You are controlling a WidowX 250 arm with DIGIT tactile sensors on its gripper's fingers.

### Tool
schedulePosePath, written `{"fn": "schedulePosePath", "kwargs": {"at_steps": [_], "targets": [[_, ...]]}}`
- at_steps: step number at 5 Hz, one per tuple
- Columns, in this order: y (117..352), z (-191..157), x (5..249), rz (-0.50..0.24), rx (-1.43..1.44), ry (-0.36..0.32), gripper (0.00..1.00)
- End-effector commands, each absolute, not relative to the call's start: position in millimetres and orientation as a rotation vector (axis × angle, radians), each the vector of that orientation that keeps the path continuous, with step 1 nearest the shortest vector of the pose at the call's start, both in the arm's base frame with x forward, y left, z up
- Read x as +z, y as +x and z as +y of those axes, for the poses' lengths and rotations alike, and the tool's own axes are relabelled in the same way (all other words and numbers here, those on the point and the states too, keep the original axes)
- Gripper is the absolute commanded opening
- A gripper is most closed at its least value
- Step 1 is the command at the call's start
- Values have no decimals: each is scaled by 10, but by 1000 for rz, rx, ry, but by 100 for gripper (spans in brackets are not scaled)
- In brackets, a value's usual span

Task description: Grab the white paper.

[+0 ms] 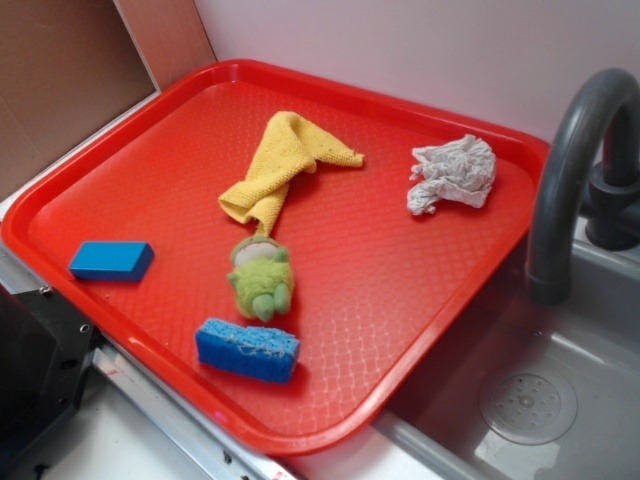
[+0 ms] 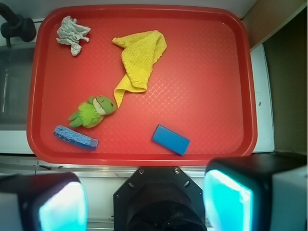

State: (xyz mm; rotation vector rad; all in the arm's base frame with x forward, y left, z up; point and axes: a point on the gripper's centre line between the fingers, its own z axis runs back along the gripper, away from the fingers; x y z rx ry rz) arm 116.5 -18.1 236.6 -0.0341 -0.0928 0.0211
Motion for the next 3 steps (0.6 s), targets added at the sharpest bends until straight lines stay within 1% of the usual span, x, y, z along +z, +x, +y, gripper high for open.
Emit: {"fn": "schedulePosePath", "kwargs": {"at_steps": [1, 2, 3], "targets": [[1165, -181, 2366, -93, 21, -34, 100], [1386, -93, 2221, -190, 40, 10, 100], [1686, -117, 2011, -264, -50, 104, 100]]}}
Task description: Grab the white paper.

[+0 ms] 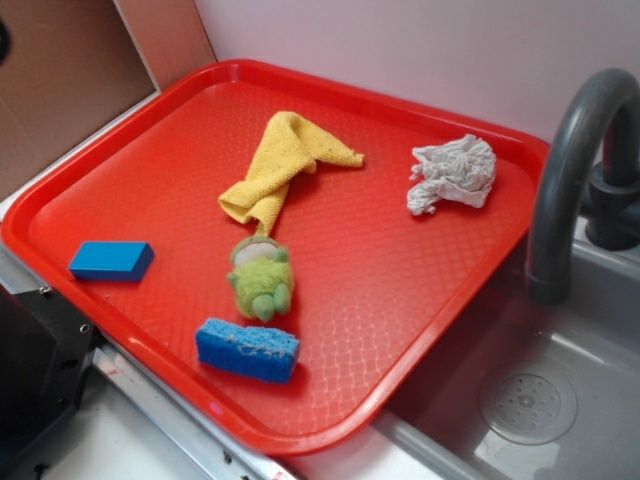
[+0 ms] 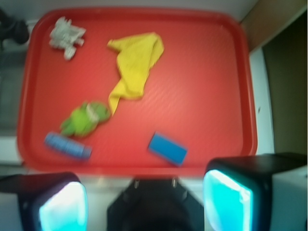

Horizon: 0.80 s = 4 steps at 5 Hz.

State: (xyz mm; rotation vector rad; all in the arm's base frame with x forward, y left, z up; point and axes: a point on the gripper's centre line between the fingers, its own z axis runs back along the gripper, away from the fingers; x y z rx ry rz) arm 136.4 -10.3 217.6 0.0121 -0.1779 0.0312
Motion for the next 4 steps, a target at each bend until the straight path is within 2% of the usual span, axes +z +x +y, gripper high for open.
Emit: {"fn": "schedulePosePath", "kwargs": {"at_steps": [1, 2, 3, 4], "targets": [[1886, -300, 1856, -418, -202, 74, 100], [2072, -394, 1726, -539, -325, 4, 100], [2366, -563, 1542, -568, -440, 4, 100], [2566, -737, 1417, -593, -533, -68, 100]]}}
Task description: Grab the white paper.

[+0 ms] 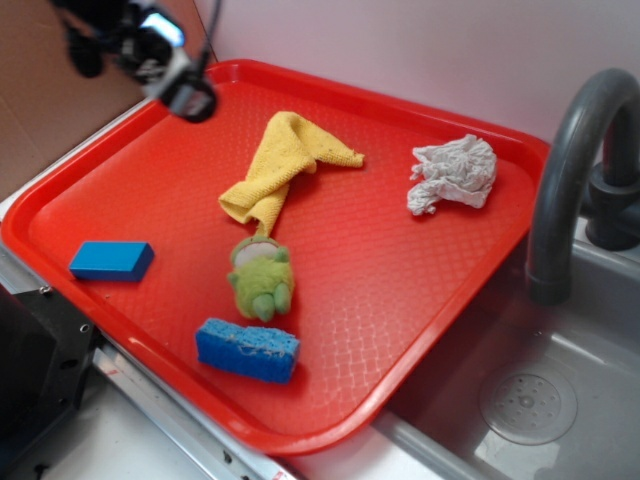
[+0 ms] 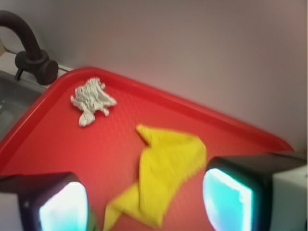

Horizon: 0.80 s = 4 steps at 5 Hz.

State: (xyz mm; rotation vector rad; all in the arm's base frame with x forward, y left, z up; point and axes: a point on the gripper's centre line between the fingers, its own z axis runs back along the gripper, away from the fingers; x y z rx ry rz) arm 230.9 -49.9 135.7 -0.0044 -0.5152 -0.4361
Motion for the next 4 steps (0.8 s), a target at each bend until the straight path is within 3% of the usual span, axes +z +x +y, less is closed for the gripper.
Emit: {"fn": "schedulePosePath", "kwargs": {"at_steps": [1, 3, 4], "targets": [[2912, -980, 1146, -565, -653, -77, 100], [3313, -1274, 790, -532, -785, -165, 100], [3362, -1440, 619, -496, -869, -178, 100]]}}
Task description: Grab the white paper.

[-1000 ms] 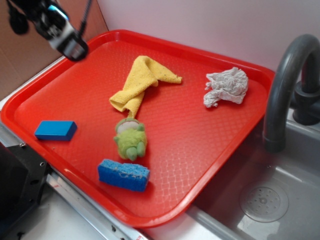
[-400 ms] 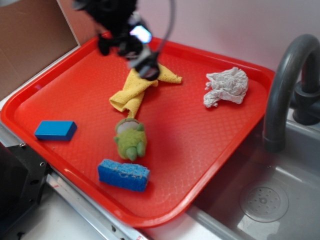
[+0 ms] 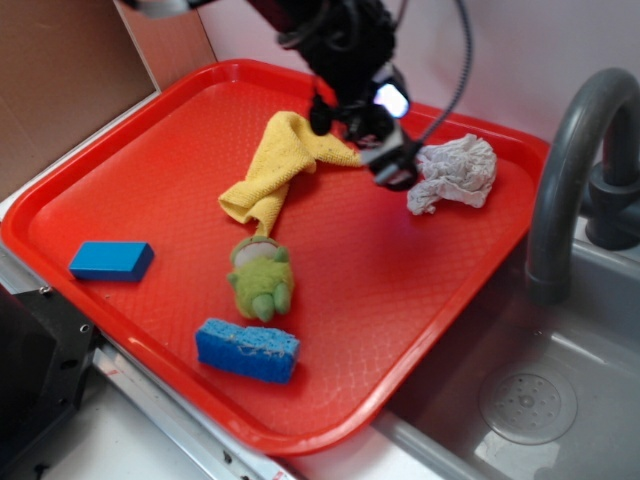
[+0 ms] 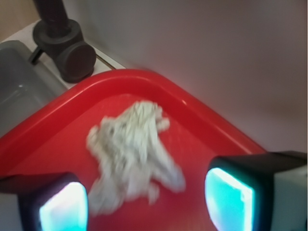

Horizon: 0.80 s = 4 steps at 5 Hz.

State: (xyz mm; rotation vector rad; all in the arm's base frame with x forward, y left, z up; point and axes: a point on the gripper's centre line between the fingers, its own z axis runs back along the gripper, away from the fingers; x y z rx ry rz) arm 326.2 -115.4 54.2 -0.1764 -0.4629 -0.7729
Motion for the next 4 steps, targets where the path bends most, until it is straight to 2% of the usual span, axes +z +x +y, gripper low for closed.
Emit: {"fn": "schedulePosePath", "kwargs": {"at_steps": [1, 2, 3, 4], "targets": [[3363, -1544, 476, -462, -926, -209, 100], [3350, -1605, 391, -440, -934, -241, 100], [3343, -1626, 314, -420, -911, -212, 0], [3330, -1616, 303, -412, -895, -198, 0]]}}
